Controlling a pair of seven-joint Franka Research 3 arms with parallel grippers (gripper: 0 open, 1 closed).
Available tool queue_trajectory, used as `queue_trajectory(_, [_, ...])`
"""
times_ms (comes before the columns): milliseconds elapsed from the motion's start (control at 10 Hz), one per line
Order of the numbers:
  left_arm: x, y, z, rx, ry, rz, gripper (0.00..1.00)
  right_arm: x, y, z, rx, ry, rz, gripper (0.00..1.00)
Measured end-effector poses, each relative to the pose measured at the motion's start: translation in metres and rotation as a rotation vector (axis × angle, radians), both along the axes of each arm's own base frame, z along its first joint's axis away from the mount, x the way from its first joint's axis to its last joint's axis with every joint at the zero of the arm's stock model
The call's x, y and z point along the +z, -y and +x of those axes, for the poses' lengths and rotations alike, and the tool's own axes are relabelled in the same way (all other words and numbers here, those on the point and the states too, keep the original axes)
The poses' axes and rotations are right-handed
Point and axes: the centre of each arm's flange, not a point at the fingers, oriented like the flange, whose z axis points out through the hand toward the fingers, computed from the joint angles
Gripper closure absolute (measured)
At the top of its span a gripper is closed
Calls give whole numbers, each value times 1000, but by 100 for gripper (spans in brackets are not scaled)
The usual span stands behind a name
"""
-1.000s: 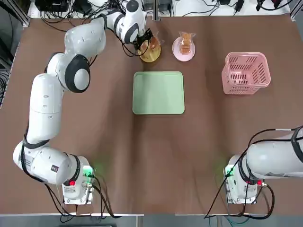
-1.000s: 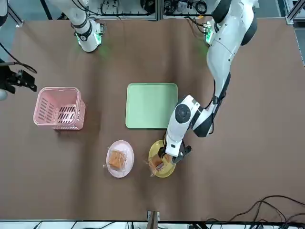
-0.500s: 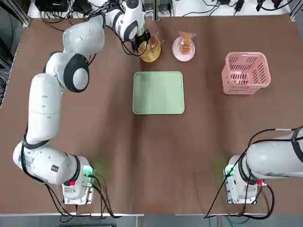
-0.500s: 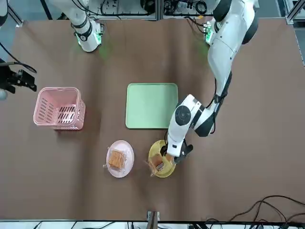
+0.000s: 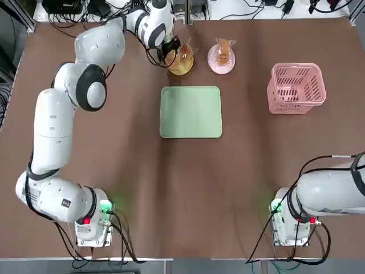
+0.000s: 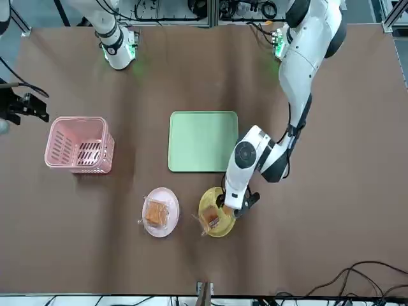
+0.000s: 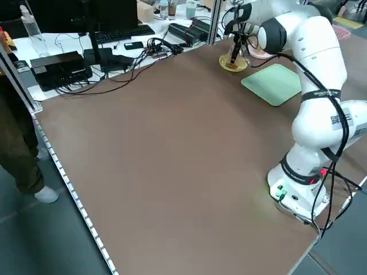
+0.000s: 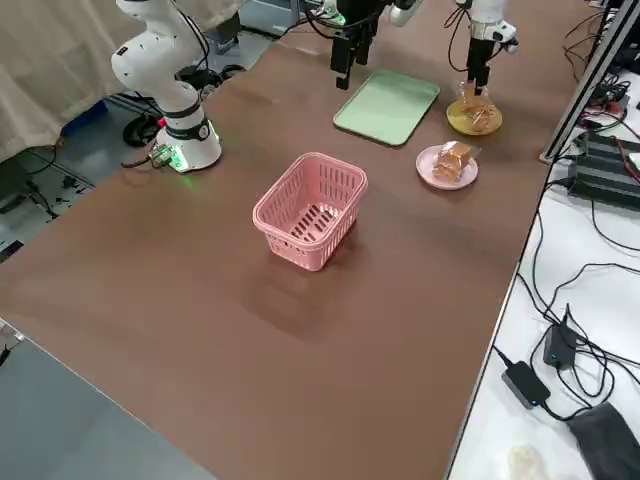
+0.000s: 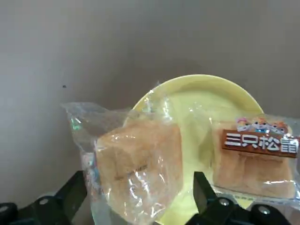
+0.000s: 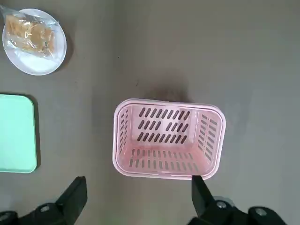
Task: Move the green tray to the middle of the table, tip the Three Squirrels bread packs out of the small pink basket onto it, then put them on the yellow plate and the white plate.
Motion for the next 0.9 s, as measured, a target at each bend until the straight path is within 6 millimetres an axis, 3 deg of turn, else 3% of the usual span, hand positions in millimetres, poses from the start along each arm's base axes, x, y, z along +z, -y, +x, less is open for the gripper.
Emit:
queue_trajectory(600, [1,-8,-4,15,-63,36,0,0,0,0,-1,0,0,1])
queue_trajectory(700, [6,-12,-7,-1,-102,69,0,0,0,0,-1,0,0,1])
queue_trajectory(900, [47,-26,-16,-47,-192,116,0,0,1,0,-1,-1,0,1])
